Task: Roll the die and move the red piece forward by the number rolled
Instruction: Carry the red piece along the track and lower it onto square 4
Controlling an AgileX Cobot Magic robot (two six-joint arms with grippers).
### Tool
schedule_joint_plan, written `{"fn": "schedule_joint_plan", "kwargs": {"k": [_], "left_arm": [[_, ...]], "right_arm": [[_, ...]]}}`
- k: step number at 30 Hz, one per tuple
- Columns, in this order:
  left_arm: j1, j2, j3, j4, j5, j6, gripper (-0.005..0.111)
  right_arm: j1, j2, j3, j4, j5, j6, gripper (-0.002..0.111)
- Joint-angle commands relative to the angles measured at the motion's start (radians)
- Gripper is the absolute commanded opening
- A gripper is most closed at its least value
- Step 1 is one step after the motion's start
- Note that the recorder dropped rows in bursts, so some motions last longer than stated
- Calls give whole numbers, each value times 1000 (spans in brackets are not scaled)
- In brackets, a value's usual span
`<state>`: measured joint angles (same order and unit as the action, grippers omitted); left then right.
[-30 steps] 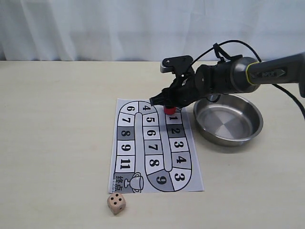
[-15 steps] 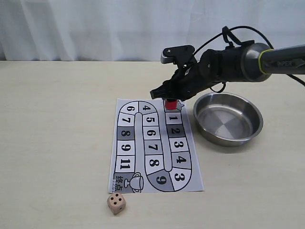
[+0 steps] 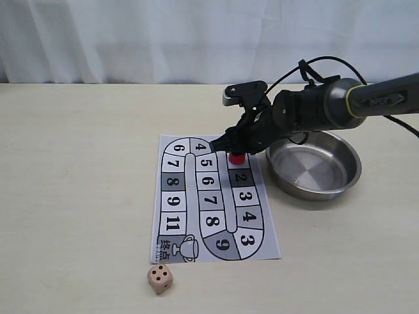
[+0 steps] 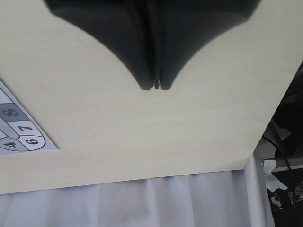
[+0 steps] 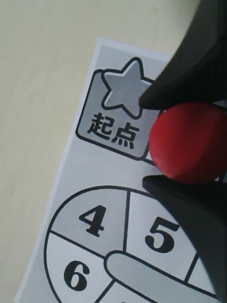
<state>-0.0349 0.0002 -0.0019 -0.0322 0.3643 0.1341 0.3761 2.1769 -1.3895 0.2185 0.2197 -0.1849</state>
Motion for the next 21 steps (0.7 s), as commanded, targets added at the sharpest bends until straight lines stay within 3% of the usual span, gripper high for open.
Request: {"fn": "schedule_joint_plan", "kwargs": {"k": [1, 14, 21], "left_arm": [[0, 0, 2, -5, -10, -4, 0], [0, 0, 2, -5, -10, -4, 0], [0, 0, 2, -5, -10, -4, 0]], "right_arm": [[-1, 7, 6, 1, 1, -6, 4], [-1, -94, 12, 1, 115, -6, 4], [-1, -94, 149, 20, -36, -6, 4]]}}
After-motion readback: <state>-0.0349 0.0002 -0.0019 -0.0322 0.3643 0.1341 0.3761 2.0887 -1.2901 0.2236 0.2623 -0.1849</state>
